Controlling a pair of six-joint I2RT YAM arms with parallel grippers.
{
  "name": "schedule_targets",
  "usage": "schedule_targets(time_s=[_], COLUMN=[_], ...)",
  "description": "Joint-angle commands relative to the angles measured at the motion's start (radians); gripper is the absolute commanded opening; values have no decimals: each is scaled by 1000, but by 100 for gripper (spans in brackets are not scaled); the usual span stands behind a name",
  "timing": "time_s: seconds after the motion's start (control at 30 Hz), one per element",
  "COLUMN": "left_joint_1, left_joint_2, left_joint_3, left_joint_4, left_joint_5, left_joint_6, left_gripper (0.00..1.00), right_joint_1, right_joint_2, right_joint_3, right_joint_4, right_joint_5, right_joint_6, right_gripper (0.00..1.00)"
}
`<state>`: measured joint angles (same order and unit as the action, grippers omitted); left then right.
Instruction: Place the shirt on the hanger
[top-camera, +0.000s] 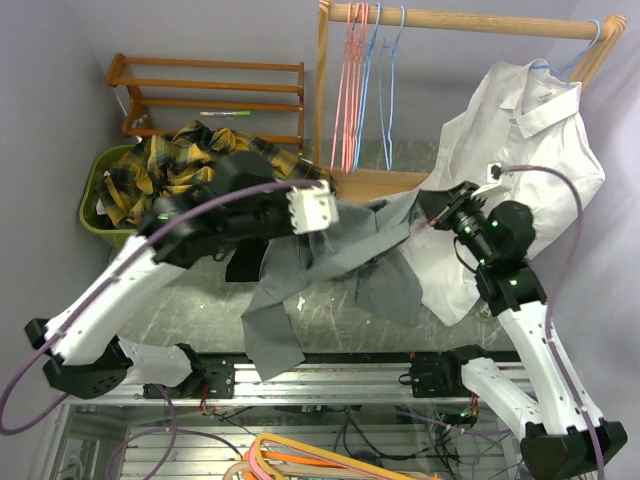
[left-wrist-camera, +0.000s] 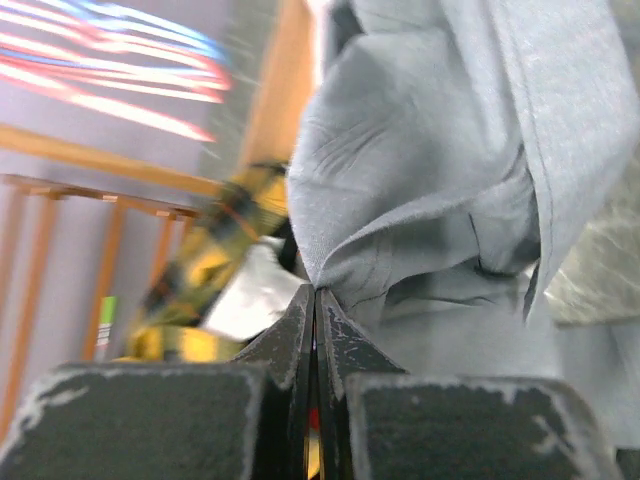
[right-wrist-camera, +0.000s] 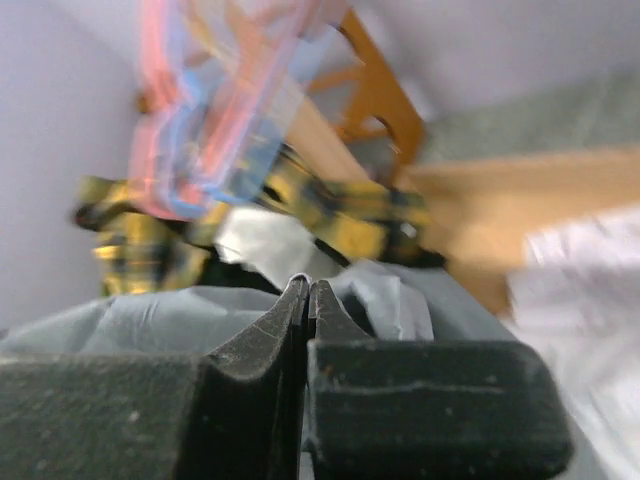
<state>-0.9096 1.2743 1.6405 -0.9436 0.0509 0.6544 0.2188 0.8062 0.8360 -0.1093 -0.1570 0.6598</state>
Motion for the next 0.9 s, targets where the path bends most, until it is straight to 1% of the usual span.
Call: schedule_targets(time_s=[0.0, 0.1, 0.17, 0.3, 0.37, 0.43, 0.5, 0.57, 0.63, 0.67, 0.7, 0.73, 0.77, 0.8, 0.87], left_joint_1=[61, 70, 69, 52, 38, 30, 26, 22, 23, 29, 44, 70, 89, 107, 146], left_joint_2=[-59, -51, -31, 14, 30, 44, 54, 60, 57, 49, 26, 5, -17, -38, -83], left_joint_3=[246, 366, 463, 686, 788, 877, 949, 949, 862, 779, 654, 526, 336, 192, -41], left_joint_4=[-124, -80, -51, -32, -42, -65, -85, -89, -91, -94, -87, -67, -31, 16, 104], left_joint_5=[-31, -164, -230, -309, -310, -282, -251, -244, -249, -237, -214, -195, -188, -186, -182], left_joint_6=[-1, -8, -16, -14, -14, -21, -29, -30, -31, -29, -29, -34, -43, -56, -87], left_gripper=[7, 7, 7, 7, 7, 7, 7, 7, 7, 7, 7, 7, 7, 7, 7], right_joint_1=[-4, -4, -5, -4, -4, -5, -4, -5, -4, -4, -4, -4, -4, -5, -4], right_joint_2=[-23, 18, 55, 130, 135, 126, 127, 153, 178, 180, 171, 153, 123, 94, 42], right_joint_3=[191, 367, 454, 576, 582, 588, 632, 709, 773, 773, 740, 686, 619, 537, 361], right_joint_4=[75, 36, 32, 16, 48, 81, 74, 30, -26, -39, -38, -31, -26, -23, -20], right_joint_5=[-200, -185, -195, -275, -319, -352, -367, -368, -362, -354, -343, -333, -313, -293, -269], right_joint_6=[-65, -101, -87, -22, 9, 26, 12, -21, -37, -36, -30, -20, -13, -3, 20], right_gripper=[0, 0, 0, 0, 0, 0, 0, 0, 0, 0, 0, 0, 0, 0, 0])
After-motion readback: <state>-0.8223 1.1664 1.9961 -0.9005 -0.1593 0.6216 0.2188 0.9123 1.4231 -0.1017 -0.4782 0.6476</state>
